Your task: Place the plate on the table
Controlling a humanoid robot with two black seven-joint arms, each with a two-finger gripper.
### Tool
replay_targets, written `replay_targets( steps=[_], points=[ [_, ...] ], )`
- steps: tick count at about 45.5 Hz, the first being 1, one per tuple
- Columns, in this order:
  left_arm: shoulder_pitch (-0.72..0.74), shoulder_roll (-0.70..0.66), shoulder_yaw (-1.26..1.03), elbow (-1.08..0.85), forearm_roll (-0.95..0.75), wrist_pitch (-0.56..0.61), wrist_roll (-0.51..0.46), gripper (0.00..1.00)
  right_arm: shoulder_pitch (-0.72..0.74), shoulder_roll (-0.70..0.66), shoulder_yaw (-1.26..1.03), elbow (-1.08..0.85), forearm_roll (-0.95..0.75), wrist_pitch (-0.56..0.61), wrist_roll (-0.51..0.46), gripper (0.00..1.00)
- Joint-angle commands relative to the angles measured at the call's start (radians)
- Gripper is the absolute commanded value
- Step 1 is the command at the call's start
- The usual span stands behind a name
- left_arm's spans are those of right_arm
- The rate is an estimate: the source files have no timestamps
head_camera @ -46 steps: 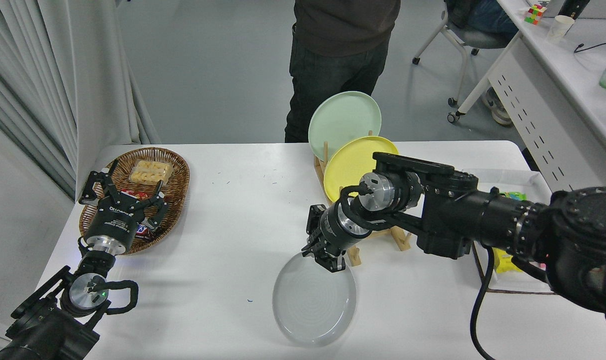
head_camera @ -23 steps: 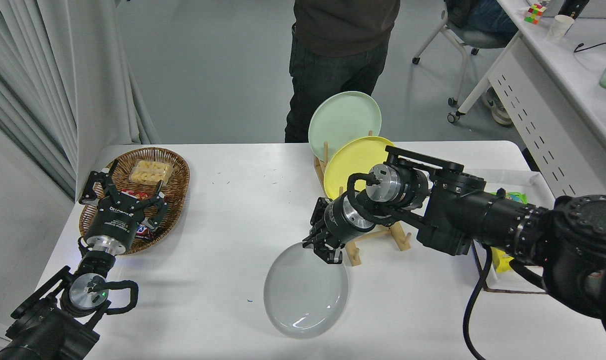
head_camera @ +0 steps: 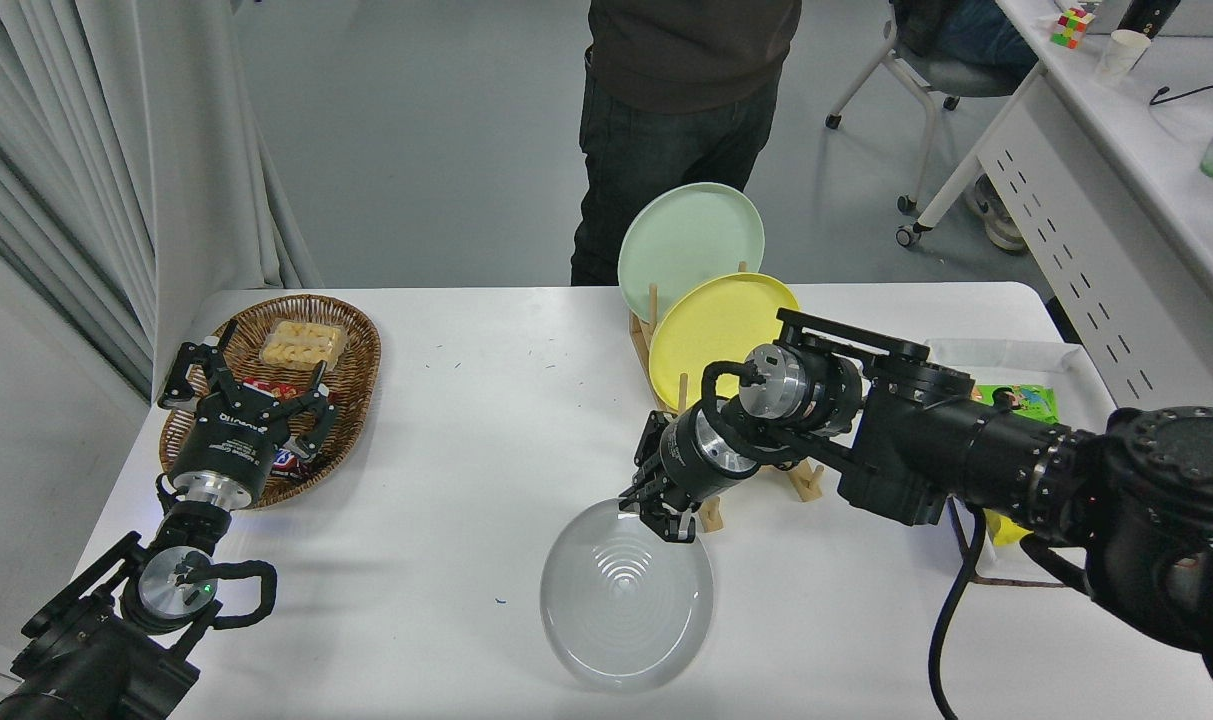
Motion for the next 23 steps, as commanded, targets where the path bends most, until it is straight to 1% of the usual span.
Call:
replay_targets(
  steps=[1, 23],
  points=[
    [0.0, 0.0, 0.0, 0.0, 0.0, 0.0, 0.0, 0.98, -0.021, 0.0, -0.001, -0.002, -0.007, -0.079, -0.022, 0.0],
    [0.0, 0.0, 0.0, 0.0, 0.0, 0.0, 0.0, 0.98, -0.026, 0.0, 0.005, -0.04, 0.016, -0.079, -0.019, 0.0]
  ],
)
